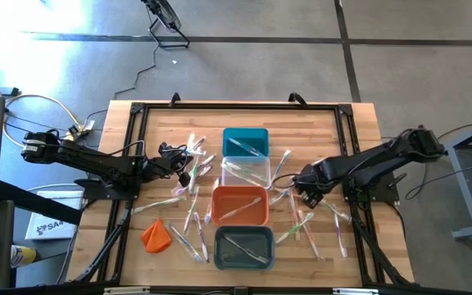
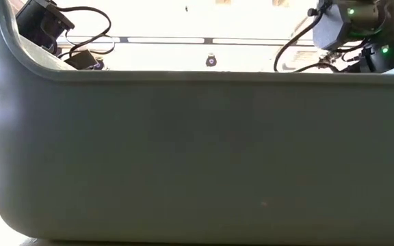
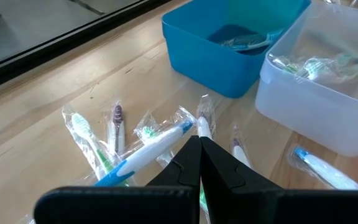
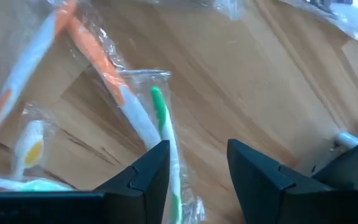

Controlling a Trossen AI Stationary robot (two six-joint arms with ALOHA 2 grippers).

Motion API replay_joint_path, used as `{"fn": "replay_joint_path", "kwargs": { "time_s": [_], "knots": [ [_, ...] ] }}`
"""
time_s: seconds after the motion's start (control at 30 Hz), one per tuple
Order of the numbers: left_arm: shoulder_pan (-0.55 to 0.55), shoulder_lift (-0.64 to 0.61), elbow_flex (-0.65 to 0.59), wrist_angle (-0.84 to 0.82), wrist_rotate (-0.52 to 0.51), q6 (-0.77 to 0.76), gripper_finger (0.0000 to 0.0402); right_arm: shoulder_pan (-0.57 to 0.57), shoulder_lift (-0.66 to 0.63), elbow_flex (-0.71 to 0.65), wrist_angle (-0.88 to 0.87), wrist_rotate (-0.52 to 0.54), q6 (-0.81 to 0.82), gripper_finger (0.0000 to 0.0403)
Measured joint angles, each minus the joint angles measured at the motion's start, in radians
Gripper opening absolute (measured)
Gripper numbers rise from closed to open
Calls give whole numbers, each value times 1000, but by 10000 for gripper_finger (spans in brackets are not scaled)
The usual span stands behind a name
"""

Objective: Pick & Place Toothbrushes
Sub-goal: Put the green toothbrush into the transparent bin

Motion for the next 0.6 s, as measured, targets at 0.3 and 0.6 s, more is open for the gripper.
{"fn": "replay_joint_path", "kwargs": {
  "time_s": [0.3, 0.6],
  "knots": [
    [0, 0, 0, -34, 0, -2, 0, 0, 57, 0, 46, -53, -60, 190],
    [0, 0, 0, -49, 0, -1, 0, 0, 60, -6, 81, -50, -103, 200]
  ]
}}
